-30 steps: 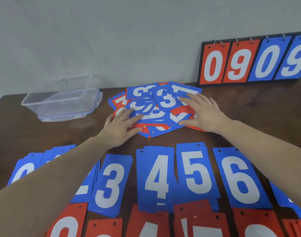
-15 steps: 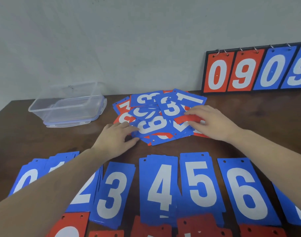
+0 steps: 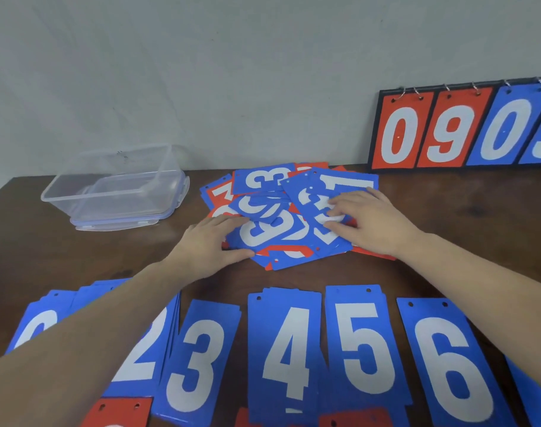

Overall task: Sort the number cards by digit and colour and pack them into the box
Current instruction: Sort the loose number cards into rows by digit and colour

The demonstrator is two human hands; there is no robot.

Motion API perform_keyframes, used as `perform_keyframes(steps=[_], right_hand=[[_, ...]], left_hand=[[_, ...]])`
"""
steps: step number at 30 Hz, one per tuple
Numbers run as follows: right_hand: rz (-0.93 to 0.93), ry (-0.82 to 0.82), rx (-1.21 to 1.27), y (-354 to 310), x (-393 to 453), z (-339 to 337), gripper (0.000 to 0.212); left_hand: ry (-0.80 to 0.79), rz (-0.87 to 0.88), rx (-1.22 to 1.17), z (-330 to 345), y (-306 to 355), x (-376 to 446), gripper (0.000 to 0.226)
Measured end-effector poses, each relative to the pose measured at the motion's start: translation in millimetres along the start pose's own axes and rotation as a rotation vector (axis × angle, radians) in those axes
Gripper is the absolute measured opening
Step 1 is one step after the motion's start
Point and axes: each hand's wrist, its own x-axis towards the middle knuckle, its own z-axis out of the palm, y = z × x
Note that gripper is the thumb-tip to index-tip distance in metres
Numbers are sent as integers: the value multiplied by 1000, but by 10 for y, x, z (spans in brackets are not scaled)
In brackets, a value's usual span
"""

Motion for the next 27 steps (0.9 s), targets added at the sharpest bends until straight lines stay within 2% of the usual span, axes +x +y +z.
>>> perform_keyframes(steps=[4, 9, 14, 17, 20, 22, 27], right_hand=[[154, 72, 55, -103, 48, -73, 45], [244, -45, 1, -242, 82, -43, 74], [188, -67, -101, -252, -77, 37, 61], [149, -61, 2, -308, -103, -6, 49], [219, 56, 113, -200, 9, -12, 43], [284, 78, 94, -70, 130, -21, 47], [351, -123, 48, 99, 345, -202, 73]], left_hand=[[14, -7, -56, -32, 34, 24, 78], [-1, -89, -245, -23, 49, -26, 77], [1, -190, -321, -28, 57, -91, 75], [50, -195, -338, -12, 69, -148, 66], [116, -216, -371, -7, 61, -212, 53], [139, -247, -438, -8, 36, -256, 48], [196, -282, -667, -36, -37, -350, 47]])
